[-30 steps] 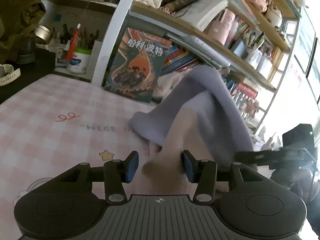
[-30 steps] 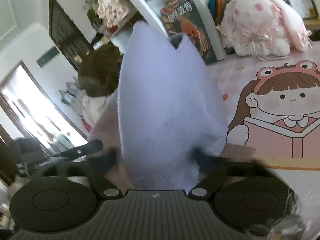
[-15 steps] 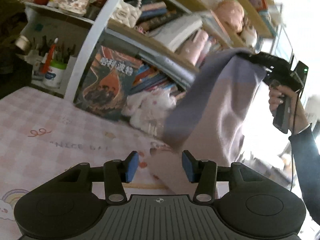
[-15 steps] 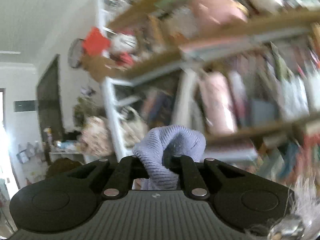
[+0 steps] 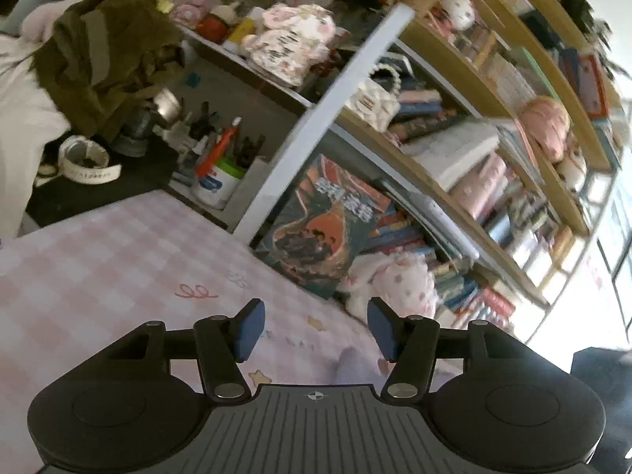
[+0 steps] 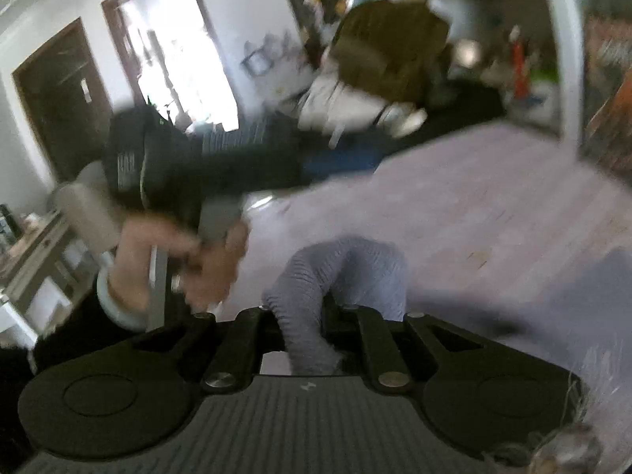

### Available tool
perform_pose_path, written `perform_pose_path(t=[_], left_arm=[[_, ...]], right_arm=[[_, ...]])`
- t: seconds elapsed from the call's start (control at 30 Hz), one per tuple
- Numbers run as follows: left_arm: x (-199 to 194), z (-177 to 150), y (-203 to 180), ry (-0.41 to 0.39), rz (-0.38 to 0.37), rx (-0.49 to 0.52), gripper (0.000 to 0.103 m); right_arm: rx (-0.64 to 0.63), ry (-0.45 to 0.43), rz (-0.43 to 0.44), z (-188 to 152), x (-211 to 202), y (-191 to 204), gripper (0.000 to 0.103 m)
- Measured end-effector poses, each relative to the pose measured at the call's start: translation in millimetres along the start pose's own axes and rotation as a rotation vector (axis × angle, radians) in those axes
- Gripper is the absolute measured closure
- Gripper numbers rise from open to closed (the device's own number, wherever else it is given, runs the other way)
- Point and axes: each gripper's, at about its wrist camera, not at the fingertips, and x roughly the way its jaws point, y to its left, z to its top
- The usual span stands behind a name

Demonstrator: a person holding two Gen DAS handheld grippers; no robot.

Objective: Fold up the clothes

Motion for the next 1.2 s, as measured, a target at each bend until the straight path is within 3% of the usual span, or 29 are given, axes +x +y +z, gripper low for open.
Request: perform_pose_path(t=[0.17, 0.23, 0.3, 0.4, 0.57, 0.63, 0.7, 0.83, 1.07, 1.2], left_arm=[[5.0, -7.9, -23.2, 0.090, -0.062, 0.137, 0.042], [8.6, -12.9, -35.9, 0.133, -0.097, 0.202, 0.041], [16.3, -19.0, -47.5, 0.179, -0.119, 0.245, 0.041], [31.1, -24.8, -59.6, 0.233, -0.124, 0.275, 0.041], [62.9, -33.4, -84.2, 0.336, -0.147, 0.377, 0.040], [75.8, -39.6, -98.4, 0.385, -0.147, 0.448, 0.040], [84.7, -47.9, -114.8, 0.427, -0.147, 0.540, 0.040], [92.1, -80.5, -160.2, 0.468, -0.189, 0.860, 0.039], [110.6, -135.6, -203.1, 0.442, -0.077, 1.282, 0.040], [114.2, -145.6, -215.5, 0.368, -0.046, 1.386, 0.052]], right_arm=[[0.092, -0.034, 0.040, -19.5, -16.5, -3.4, 0.084], [0.159, -0.068, 0.050, -29.6, -39.7, -14.5, 0.059], [0.185, -0.111, 0.026, -44.3, -72.2, -20.0, 0.045], [0.223, -0.162, -0.025, -64.4, -119.0, -26.2, 0.040], [0.269, -0.263, -0.191, -93.6, -183.9, -34.9, 0.036], [0.282, -0.266, -0.270, -99.5, -188.9, -41.7, 0.036], [0.282, -0.241, -0.325, -109.3, -186.8, -47.6, 0.036], [0.274, -0.160, -0.393, -118.5, -161.0, -58.3, 0.037], [0.267, -0.108, -0.432, -132.6, -141.4, -66.3, 0.044], [0.289, -0.114, -0.430, -136.7, -137.0, -73.7, 0.054]])
